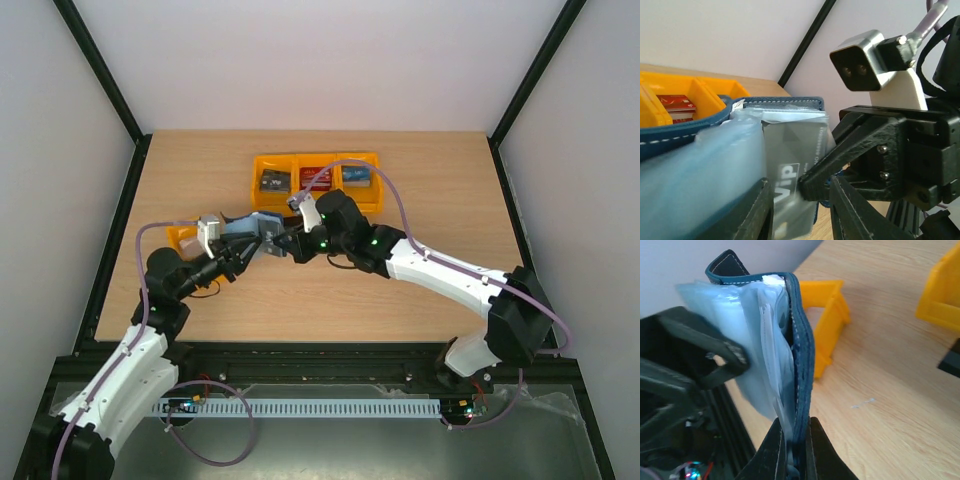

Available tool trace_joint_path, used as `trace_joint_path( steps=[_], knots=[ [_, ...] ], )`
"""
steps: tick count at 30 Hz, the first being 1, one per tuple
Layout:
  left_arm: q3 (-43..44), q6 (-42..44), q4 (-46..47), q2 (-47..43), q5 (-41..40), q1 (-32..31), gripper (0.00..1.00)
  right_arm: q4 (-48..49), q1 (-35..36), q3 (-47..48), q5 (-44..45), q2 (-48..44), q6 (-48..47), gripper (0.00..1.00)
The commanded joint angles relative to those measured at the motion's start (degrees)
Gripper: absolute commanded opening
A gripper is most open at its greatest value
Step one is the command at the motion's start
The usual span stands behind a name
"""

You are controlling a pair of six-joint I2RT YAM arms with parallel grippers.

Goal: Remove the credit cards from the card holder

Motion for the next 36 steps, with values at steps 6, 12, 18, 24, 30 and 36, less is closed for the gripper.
trace_joint_path(
  steps=[6, 12, 18, 24, 30, 36],
  knots=[
    [0.2, 1.6, -4.3, -1.9, -1.1, 1.6, 0.28, 9.1, 0.2, -3.3, -14.4, -5.0, -2.9, 0.02],
    [-0.5, -0.9, 1.6, -2.6, 7.5, 2.4, 0.31, 13.9, 0.2, -6.8, -23.9, -8.8, -4.3, 0.02],
    [-0.3, -1.8, 3.8, -2.4, 15.7, 1.9, 0.28, 18.3, 0.2, -7.7, -25.9, -9.6, -4.8, 0.02],
    [-0.1, -2.9, 6.5, -2.2, 22.0, 1.2, 0.14, 22.6, 0.1, -6.8, -23.4, -7.1, -4.6, 0.02],
    [0.9, -2.7, 7.5, -3.4, 26.3, 1.2, 0.02, 25.5, -1.4, -8.3, -24.4, -6.3, -2.8, 0.02],
    [-0.1, -6.0, 10.0, -4.1, 24.4, 1.9, 0.02, 27.2, -3.5, -12.2, -26.3, -8.9, -1.4, 0.28]
  ],
)
